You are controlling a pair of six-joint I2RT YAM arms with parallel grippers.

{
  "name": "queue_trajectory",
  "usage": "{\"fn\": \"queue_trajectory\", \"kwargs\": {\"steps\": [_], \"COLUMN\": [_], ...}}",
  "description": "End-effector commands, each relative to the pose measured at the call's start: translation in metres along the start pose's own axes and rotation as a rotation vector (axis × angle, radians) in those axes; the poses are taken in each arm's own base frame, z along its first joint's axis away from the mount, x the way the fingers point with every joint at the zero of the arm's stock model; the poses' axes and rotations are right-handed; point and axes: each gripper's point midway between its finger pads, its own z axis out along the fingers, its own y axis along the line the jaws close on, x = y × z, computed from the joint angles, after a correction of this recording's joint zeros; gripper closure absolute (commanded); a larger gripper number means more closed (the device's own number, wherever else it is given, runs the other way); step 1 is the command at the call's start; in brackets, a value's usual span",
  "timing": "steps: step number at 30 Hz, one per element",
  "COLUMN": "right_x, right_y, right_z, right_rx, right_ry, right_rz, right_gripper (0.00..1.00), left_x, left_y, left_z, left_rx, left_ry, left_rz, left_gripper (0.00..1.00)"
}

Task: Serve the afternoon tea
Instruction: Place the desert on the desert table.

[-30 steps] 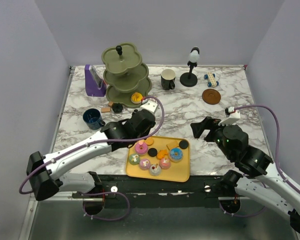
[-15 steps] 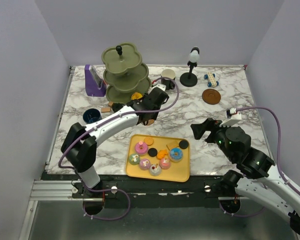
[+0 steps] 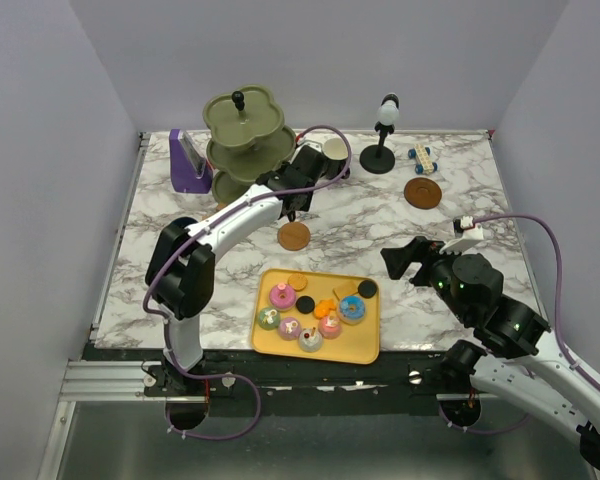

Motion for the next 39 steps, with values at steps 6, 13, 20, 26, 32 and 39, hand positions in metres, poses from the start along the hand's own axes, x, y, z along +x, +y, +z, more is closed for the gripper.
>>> {"fn": "queue_trajectory", "kwargs": {"steps": [6, 13, 20, 26, 32, 39], "right_x": [0.002, 0.002, 0.004, 0.004, 0.005, 0.006], "right_y": [0.003, 0.003, 0.003, 0.003, 0.002, 0.002], "right_z": [-0.001, -0.001, 0.0, 0.0, 0.001, 0.001], "right_rx": [-0.028, -0.025, -0.024, -0.024, -0.02, -0.018], "right_ry": [0.0, 0.001, 0.006, 0.006, 0.01, 0.014], "right_rz": [-0.004, -0.006, -0.008, -0.01, -0.011, -0.013], "right_gripper": [0.0, 0.0, 0.0, 0.0, 0.0, 0.0], "left_x": [-0.011, -0.012, -0.013, -0.016, -0.015, -0.01], "left_y": [0.012, 0.015, 0.022, 0.025, 0.025, 0.023], "left_z": [0.018, 0.028, 0.037, 0.047, 0.055, 0.062], "left_rx": [-0.038, -0.052, -0.077, -0.084, -0.085, -0.081], "left_ry": [0.001, 0.011, 0.017, 0.024, 0.037, 0.056], "left_rz": [0.004, 0.001, -0.004, -0.001, 0.001, 0.001], "left_gripper": [0.57, 0.57, 0.57, 0.57, 0.56, 0.46]}}
